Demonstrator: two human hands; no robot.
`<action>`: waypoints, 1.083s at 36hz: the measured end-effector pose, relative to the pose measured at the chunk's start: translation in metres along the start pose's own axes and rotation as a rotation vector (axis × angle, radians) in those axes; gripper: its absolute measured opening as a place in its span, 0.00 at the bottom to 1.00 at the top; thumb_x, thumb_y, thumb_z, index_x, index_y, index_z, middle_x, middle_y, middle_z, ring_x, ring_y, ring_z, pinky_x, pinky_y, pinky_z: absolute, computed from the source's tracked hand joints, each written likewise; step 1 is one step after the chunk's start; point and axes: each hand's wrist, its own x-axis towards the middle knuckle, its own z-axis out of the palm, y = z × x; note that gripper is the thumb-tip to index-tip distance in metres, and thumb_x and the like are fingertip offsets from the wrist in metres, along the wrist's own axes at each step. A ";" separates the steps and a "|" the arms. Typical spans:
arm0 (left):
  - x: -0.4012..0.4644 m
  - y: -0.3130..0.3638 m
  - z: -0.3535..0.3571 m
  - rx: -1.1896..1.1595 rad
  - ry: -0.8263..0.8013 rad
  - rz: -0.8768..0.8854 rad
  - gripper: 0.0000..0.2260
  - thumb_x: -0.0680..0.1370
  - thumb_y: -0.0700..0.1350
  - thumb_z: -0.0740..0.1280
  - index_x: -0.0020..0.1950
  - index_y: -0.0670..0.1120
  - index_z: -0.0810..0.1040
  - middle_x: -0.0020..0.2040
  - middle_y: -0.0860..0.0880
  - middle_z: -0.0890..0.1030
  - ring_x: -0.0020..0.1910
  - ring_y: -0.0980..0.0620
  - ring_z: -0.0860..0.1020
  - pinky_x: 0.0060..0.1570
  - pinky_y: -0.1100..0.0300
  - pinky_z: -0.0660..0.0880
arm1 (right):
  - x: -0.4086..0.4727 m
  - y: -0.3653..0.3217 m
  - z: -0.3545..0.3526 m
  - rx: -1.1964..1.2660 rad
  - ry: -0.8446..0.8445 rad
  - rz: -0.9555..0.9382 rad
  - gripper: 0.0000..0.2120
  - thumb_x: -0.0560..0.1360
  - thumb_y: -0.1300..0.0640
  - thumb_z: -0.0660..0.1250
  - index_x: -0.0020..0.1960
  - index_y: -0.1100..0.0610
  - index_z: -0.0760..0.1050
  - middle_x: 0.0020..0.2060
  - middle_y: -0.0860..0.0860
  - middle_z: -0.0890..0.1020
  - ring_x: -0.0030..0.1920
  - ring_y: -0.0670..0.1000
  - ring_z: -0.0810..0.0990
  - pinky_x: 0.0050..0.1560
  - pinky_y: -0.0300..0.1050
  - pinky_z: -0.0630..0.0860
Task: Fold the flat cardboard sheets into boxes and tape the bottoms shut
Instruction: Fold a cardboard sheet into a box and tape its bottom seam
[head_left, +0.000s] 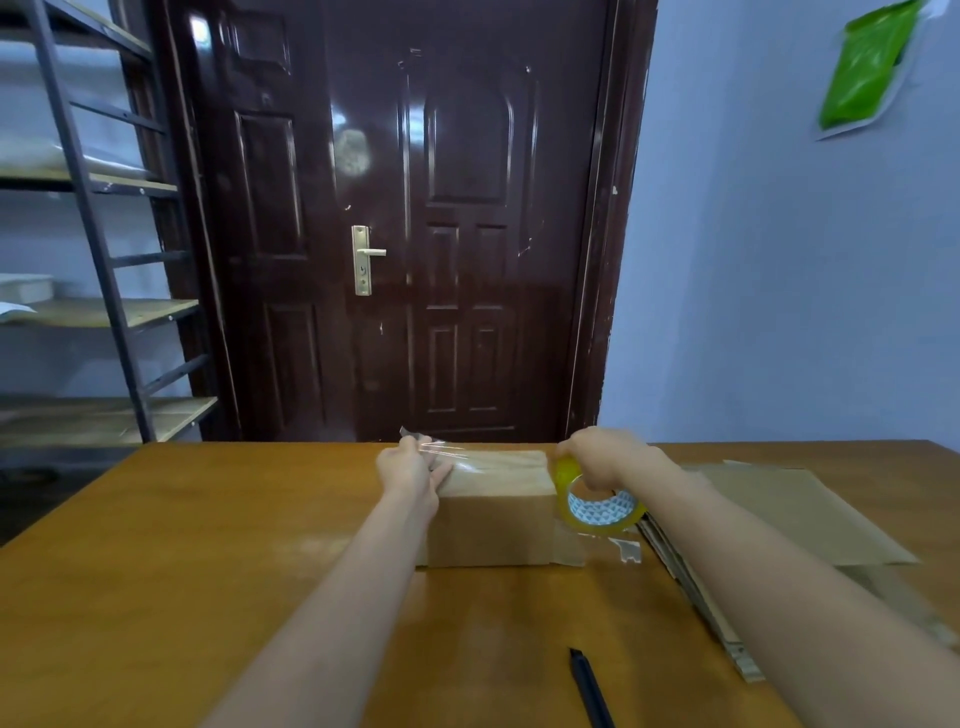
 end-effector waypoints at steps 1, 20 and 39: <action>0.001 -0.001 0.000 0.001 0.004 -0.001 0.06 0.83 0.39 0.55 0.55 0.39 0.70 0.56 0.42 0.76 0.57 0.45 0.79 0.54 0.47 0.78 | 0.001 -0.001 0.002 -0.012 0.003 -0.005 0.31 0.74 0.66 0.61 0.74 0.47 0.63 0.64 0.54 0.74 0.57 0.55 0.77 0.43 0.43 0.76; 0.006 -0.012 0.004 0.429 0.176 0.286 0.11 0.81 0.43 0.59 0.38 0.45 0.66 0.30 0.47 0.74 0.30 0.44 0.78 0.41 0.51 0.77 | 0.009 -0.006 0.009 -0.105 0.010 -0.051 0.28 0.76 0.66 0.61 0.73 0.48 0.64 0.61 0.55 0.75 0.58 0.56 0.76 0.53 0.49 0.78; 0.021 -0.013 -0.005 0.636 0.194 0.319 0.14 0.81 0.45 0.60 0.36 0.44 0.66 0.58 0.37 0.76 0.24 0.49 0.77 0.24 0.62 0.67 | 0.006 -0.006 0.011 -0.053 0.028 -0.038 0.28 0.76 0.65 0.63 0.73 0.47 0.64 0.59 0.54 0.76 0.55 0.56 0.77 0.51 0.46 0.78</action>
